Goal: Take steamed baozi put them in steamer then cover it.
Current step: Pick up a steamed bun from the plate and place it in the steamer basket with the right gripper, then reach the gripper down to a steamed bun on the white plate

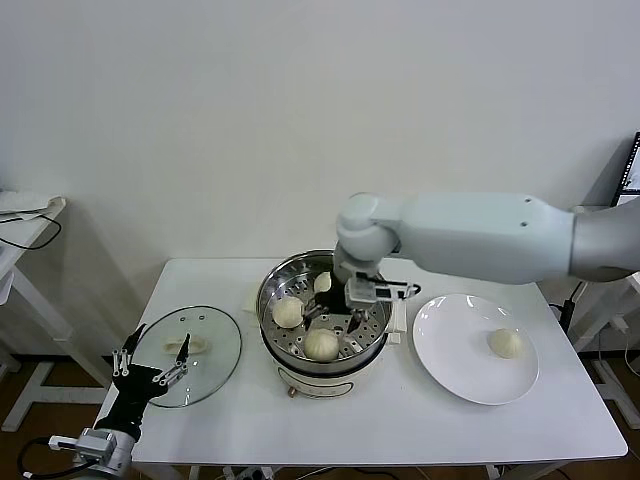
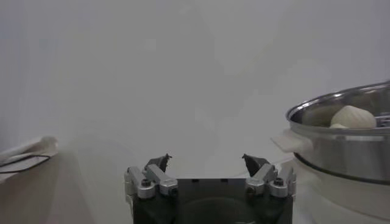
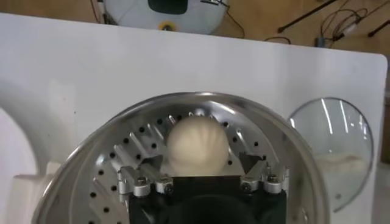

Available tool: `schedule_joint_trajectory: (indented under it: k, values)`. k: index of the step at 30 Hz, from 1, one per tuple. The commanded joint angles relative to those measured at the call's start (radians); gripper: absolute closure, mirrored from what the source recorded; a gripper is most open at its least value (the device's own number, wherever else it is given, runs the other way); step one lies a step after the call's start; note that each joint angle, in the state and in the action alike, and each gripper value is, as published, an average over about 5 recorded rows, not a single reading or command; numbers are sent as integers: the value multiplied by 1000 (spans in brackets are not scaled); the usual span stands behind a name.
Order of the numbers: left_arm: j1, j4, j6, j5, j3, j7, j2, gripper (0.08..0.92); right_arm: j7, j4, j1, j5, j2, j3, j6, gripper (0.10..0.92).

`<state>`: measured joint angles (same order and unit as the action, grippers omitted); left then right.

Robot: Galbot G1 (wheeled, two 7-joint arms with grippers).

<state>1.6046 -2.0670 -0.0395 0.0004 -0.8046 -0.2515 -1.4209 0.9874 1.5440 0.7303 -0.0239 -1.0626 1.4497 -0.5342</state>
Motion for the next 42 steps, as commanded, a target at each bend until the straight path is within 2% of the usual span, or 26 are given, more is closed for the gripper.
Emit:
schedule_joint_trajectory:
  k: [1,7,10,17,21,32,42]
  values:
    - [1,-5,0,4,13,1,1,177,45,30,158,120,193,25,38,203]
    - [9,-21,-1,9,24,3,2,177,127,61,179,297,417,60,288,203]
    - [12,-28,-2,12,32,4,3,177,151,63,148,338,507,66,429,203]
    - [18,-33,-5,23,46,5,2,177,167,34,36,297,642,37,630,203]
    - [22,-36,-8,25,49,4,1,177,176,-11,-122,229,690,-80,717,203]
    - [19,-37,-7,29,60,7,1,177,208,-175,-597,30,690,-540,794,203]
    - [20,-40,-8,30,54,8,-2,177,192,-324,-771,-71,592,-728,786,203]
